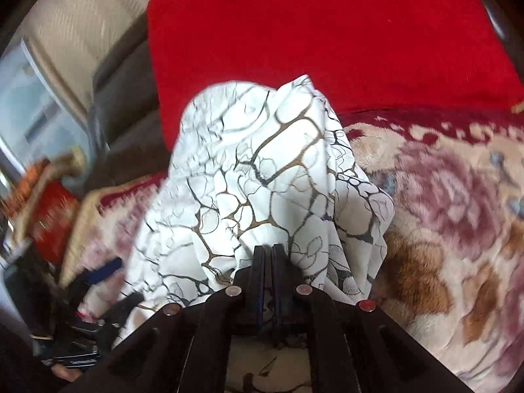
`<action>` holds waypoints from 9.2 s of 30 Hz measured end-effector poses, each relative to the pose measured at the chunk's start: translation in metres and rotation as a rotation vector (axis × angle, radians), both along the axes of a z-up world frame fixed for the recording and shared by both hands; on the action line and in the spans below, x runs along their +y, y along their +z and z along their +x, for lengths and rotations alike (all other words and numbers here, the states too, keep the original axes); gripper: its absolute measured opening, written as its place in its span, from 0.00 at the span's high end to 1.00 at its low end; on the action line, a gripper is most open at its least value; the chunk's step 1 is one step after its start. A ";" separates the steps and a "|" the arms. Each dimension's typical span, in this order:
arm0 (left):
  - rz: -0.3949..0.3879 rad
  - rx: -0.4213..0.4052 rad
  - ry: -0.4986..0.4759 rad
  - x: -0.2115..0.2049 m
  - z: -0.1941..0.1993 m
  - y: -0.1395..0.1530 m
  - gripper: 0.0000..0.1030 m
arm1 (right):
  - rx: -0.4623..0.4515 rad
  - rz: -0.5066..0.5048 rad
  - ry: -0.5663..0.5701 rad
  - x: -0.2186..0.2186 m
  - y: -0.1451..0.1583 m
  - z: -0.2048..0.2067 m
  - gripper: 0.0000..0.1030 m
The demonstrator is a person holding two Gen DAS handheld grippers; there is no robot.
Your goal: Fold large clothes
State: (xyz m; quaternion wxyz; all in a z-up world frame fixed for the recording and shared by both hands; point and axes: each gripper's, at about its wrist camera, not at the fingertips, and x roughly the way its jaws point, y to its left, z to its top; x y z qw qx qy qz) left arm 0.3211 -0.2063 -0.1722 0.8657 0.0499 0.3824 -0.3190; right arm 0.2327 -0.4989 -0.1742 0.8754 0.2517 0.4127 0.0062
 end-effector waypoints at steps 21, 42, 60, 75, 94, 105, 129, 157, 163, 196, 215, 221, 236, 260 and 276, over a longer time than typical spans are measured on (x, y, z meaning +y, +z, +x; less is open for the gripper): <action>-0.187 0.197 0.004 0.000 0.030 0.002 0.11 | -0.063 0.040 0.014 -0.036 0.045 -0.034 0.91; 0.042 -0.022 -0.008 -0.025 0.000 0.016 0.09 | -0.040 -0.084 0.136 0.006 0.067 0.019 0.91; 0.048 -0.027 -0.011 -0.030 0.009 0.012 0.07 | 0.212 0.140 0.023 -0.043 -0.028 0.191 0.97; 0.031 -0.059 0.004 -0.009 -0.009 0.028 0.07 | 0.037 -0.022 0.115 -0.024 0.055 0.014 0.91; 0.125 -0.117 -0.120 -0.026 -0.035 0.005 0.10 | -0.052 -0.079 0.011 -0.024 0.030 -0.050 0.82; 0.119 -0.138 -0.139 -0.026 -0.047 0.006 0.14 | -0.014 -0.233 0.059 -0.002 0.047 -0.041 0.20; 0.016 -0.012 -0.021 -0.026 -0.003 0.012 0.11 | -0.008 0.332 -0.184 -0.088 -0.041 -0.025 0.77; 0.108 -0.034 0.061 -0.033 -0.020 0.018 0.08 | 0.047 -0.188 -0.052 0.001 0.041 -0.068 0.65; 0.112 -0.037 0.063 -0.035 -0.021 0.021 0.08 | 0.003 -0.239 -0.019 0.017 0.050 -0.061 0.65; 0.129 -0.016 0.341 -0.020 0.034 0.017 0.07 | 0.082 -0.159 -0.100 -0.028 0.040 0.043 0.61; 0.161 -0.039 0.322 -0.018 0.030 0.019 0.07 | 0.040 -0.095 -0.027 -0.029 0.046 -0.010 0.42; 0.102 0.035 0.274 -0.012 0.036 0.022 0.07 | -0.064 0.052 -0.148 -0.079 0.049 -0.015 0.22; -0.205 0.359 0.032 0.000 0.055 0.000 0.07 | 0.036 0.337 0.055 -0.092 -0.020 0.023 0.18; -0.266 0.315 -0.100 -0.027 0.012 0.019 0.27 | -0.086 0.314 0.117 -0.020 -0.004 0.009 0.51; 0.037 0.184 0.074 0.021 -0.030 0.028 0.26 | 0.082 0.398 0.164 0.053 -0.034 -0.001 0.49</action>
